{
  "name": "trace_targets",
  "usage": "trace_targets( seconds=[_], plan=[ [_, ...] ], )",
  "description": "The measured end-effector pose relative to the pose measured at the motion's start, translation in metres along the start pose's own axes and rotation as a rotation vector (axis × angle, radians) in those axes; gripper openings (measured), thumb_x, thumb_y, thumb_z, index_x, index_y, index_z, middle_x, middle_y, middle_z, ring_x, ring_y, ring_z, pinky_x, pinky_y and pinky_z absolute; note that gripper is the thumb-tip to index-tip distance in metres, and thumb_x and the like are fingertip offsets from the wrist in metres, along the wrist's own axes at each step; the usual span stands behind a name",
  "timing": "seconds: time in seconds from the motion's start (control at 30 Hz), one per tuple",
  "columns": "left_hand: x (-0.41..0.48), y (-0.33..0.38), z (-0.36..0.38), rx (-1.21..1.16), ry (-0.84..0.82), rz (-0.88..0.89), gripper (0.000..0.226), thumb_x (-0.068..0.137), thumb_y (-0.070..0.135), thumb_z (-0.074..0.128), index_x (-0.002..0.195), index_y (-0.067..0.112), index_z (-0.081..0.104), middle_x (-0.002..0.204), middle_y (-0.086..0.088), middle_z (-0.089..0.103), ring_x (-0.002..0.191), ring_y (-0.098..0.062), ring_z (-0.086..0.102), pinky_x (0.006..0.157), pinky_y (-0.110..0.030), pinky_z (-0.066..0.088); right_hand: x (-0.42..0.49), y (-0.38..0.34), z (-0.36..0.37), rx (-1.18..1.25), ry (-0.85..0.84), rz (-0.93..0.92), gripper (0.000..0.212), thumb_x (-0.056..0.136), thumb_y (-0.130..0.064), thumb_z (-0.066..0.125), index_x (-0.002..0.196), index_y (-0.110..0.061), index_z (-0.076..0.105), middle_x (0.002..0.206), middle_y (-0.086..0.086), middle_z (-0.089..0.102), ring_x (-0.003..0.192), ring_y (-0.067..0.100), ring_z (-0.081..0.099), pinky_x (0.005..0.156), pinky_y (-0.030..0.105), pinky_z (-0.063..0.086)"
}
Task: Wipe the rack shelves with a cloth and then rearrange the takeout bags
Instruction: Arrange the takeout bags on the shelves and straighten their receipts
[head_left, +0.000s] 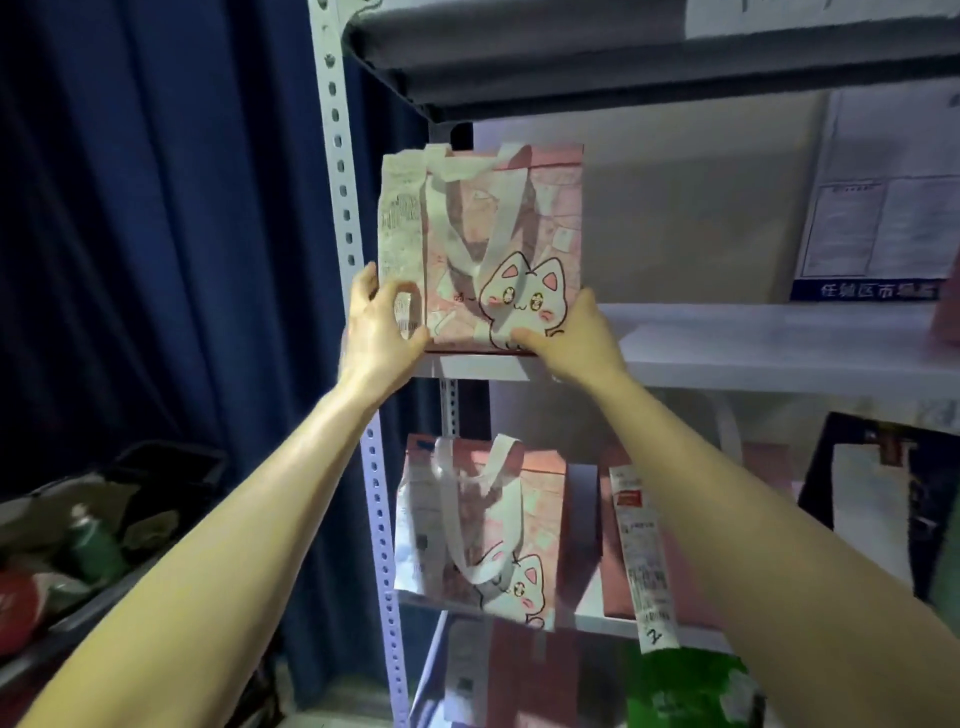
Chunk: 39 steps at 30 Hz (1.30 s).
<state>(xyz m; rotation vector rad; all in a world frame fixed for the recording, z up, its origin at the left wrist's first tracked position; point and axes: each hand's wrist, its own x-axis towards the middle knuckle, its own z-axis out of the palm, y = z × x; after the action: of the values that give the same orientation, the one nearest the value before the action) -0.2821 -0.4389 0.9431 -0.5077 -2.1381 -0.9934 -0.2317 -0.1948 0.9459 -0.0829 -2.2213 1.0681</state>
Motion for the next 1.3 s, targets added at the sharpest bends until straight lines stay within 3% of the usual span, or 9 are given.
trace_targets(
  seconds=[0.2,0.4,0.53,0.6,0.7,0.87,1.03,1.17,1.3],
  plan=[
    [-0.071,0.009,0.046,-0.144,0.341,0.207,0.023,0.093,0.015,0.060,0.114,0.021,0.065,0.122,0.001,0.058,0.111,-0.005,0.059,0.094,-0.013,0.046,-0.089,0.057,-0.032,0.167,0.415,-0.169,0.055,0.094,-0.042,0.075,0.141,-0.021,0.053,0.129,-0.006,0.066,0.118,0.007,0.064,0.102,0.026,0.054],
    [-0.213,0.032,0.163,-0.420,-0.162,0.076,0.024,0.093,0.000,0.063,0.111,0.016,0.067,0.110,0.002,0.067,0.101,-0.017,0.067,0.089,-0.042,0.059,-0.195,0.196,-0.063,-0.111,0.552,0.123,0.040,0.096,-0.023,0.071,0.132,-0.020,0.053,0.128,-0.007,0.055,0.114,0.012,0.057,0.100,0.038,0.054],
    [-0.277,0.046,0.231,-0.407,-0.458,-0.264,0.061,0.103,0.030,0.070,0.155,0.017,0.041,0.152,-0.001,0.053,0.130,-0.013,0.059,0.110,-0.026,0.053,-0.217,0.264,-0.083,-0.234,0.420,0.341,0.069,0.094,-0.034,0.074,0.151,-0.022,0.037,0.146,-0.003,0.050,0.120,0.011,0.054,0.096,0.031,0.048],
    [-0.286,0.046,0.256,-0.381,-0.574,-0.510,0.083,0.107,0.041,0.063,0.169,0.009,0.017,0.164,-0.015,0.048,0.145,-0.032,0.054,0.119,-0.041,0.045,-0.215,0.289,-0.086,-0.207,0.262,0.457,0.083,0.092,-0.041,0.078,0.157,-0.022,0.030,0.147,-0.006,0.055,0.115,0.008,0.054,0.098,0.032,0.049],
    [-0.293,0.040,0.273,-0.314,-0.650,-0.592,0.054,0.110,0.038,0.058,0.154,0.012,0.043,0.141,-0.011,0.069,0.128,-0.037,0.066,0.101,-0.042,0.051,-0.206,0.311,-0.088,-0.114,0.109,0.550,0.076,0.088,-0.041,0.083,0.146,-0.015,0.042,0.134,0.001,0.068,0.113,0.018,0.067,0.097,0.040,0.058],
    [-0.319,0.040,0.247,-0.350,-0.491,-0.431,0.013,0.110,0.034,0.060,0.113,0.024,0.052,0.096,0.017,0.071,0.079,0.008,0.066,0.070,-0.031,0.047,-0.243,0.306,-0.097,-0.034,0.162,0.454,0.049,0.092,-0.035,0.081,0.123,-0.019,0.047,0.123,0.001,0.062,0.107,0.022,0.068,0.093,0.050,0.062],
    [-0.353,0.059,0.189,-0.402,-0.412,-0.387,0.019,0.110,0.038,0.060,0.122,0.025,0.056,0.108,0.013,0.078,0.090,0.003,0.074,0.073,-0.028,0.064,-0.305,0.270,-0.112,-0.054,0.224,0.338,0.054,0.092,-0.034,0.079,0.130,-0.024,0.041,0.115,-0.011,0.061,0.088,-0.007,0.060,0.081,0.034,0.062],
    [-0.367,0.081,0.139,-0.405,-0.290,-0.257,0.026,0.110,0.043,0.059,0.131,0.028,0.056,0.111,0.015,0.080,0.094,-0.002,0.078,0.076,-0.020,0.064,-0.332,0.229,-0.137,0.034,0.265,0.183,0.070,0.092,-0.033,0.078,0.145,-0.036,0.032,0.121,-0.027,0.054,0.097,-0.018,0.063,0.069,0.001,0.049],
    [-0.341,0.128,0.101,-0.545,-0.095,-0.106,0.025,0.106,0.045,0.059,0.130,0.040,0.057,0.115,0.022,0.077,0.099,-0.006,0.078,0.079,-0.026,0.066,-0.316,0.178,-0.173,0.101,0.406,-0.036,0.088,0.087,-0.041,0.082,0.156,-0.029,0.028,0.129,-0.044,0.046,0.113,-0.019,0.057,0.080,-0.001,0.050]
  ],
)
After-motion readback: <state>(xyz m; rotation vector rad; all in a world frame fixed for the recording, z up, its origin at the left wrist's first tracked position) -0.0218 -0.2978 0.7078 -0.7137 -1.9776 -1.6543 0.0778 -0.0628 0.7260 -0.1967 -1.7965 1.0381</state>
